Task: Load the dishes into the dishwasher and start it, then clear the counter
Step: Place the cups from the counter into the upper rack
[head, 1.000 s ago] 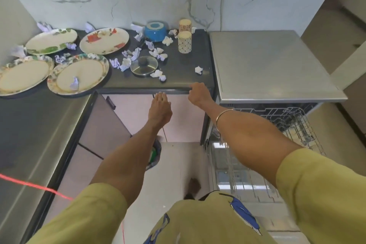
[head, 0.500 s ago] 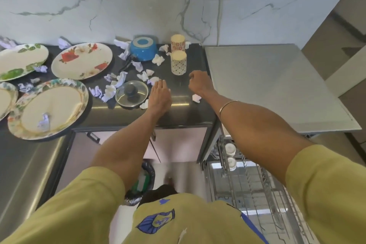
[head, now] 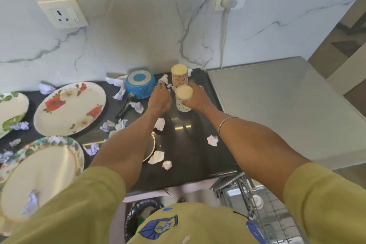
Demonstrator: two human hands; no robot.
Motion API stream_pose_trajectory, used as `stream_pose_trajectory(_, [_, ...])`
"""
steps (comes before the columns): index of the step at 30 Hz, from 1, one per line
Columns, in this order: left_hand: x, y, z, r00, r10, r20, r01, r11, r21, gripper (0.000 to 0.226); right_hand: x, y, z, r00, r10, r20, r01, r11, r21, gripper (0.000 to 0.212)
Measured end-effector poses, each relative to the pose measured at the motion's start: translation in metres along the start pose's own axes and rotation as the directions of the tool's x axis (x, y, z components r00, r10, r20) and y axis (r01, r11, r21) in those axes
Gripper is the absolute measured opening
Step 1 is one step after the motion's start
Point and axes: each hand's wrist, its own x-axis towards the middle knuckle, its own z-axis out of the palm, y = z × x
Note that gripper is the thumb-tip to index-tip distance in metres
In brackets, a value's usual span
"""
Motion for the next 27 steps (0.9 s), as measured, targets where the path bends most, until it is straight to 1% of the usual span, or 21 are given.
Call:
stream_pose_trajectory(2, [0.017,0.001,-0.002,1.000,0.012,0.011,-0.012,1.000,0.010,0.044,0.013,0.001,0.009,0.999,0.001,0.034,-0.001,1.000,0.015,0.087])
stream_pose_trajectory(4, [0.030,0.008,-0.006,0.998,0.056,0.026,-0.057,0.998,0.039,0.038,0.026,0.006,0.016,0.999,-0.011,0.051,0.009,0.999,0.038,0.091])
stream_pose_trajectory(8, [0.063,0.018,-0.005,0.995,0.089,0.047,-0.088,0.996,-0.021,0.034,0.032,0.007,0.012,0.997,-0.018,0.073,0.014,0.998,0.060,0.092])
stream_pose_trajectory(11, [0.096,0.017,0.001,0.994,0.084,0.076,-0.080,0.995,-0.062,0.044,0.034,0.014,0.013,0.995,-0.005,0.095,-0.002,0.998,0.070,0.094])
stream_pose_trajectory(15, [0.127,0.035,0.007,0.980,0.046,0.193,-0.036,0.998,-0.058,0.070,0.044,0.021,0.012,0.995,-0.021,0.093,0.015,0.998,0.064,0.096])
stream_pose_trajectory(17, [0.138,0.042,0.014,0.977,0.024,0.211,-0.012,0.998,-0.058,0.079,0.053,0.022,0.008,0.993,-0.032,0.115,0.027,0.999,0.048,0.096])
stream_pose_trajectory(20, [0.149,0.044,0.024,0.983,-0.027,0.181,0.031,0.999,-0.020,0.085,0.062,0.025,0.006,0.989,-0.047,0.138,0.044,0.999,0.020,0.094])
stream_pose_trajectory(22, [0.152,0.043,0.031,0.987,-0.053,0.154,0.055,0.998,-0.007,0.090,0.064,0.028,0.009,0.990,-0.062,0.128,0.059,0.998,0.027,0.093])
stream_pose_trajectory(24, [0.153,0.041,0.037,0.991,-0.058,0.125,0.062,0.998,-0.031,0.091,0.063,0.031,0.012,0.992,-0.080,0.098,0.077,0.996,0.038,0.094])
stream_pose_trajectory(27, [0.153,0.042,0.036,0.992,-0.078,0.095,0.089,0.989,-0.121,0.085,0.064,0.035,0.015,0.992,-0.110,0.060,0.107,0.993,0.045,0.094])
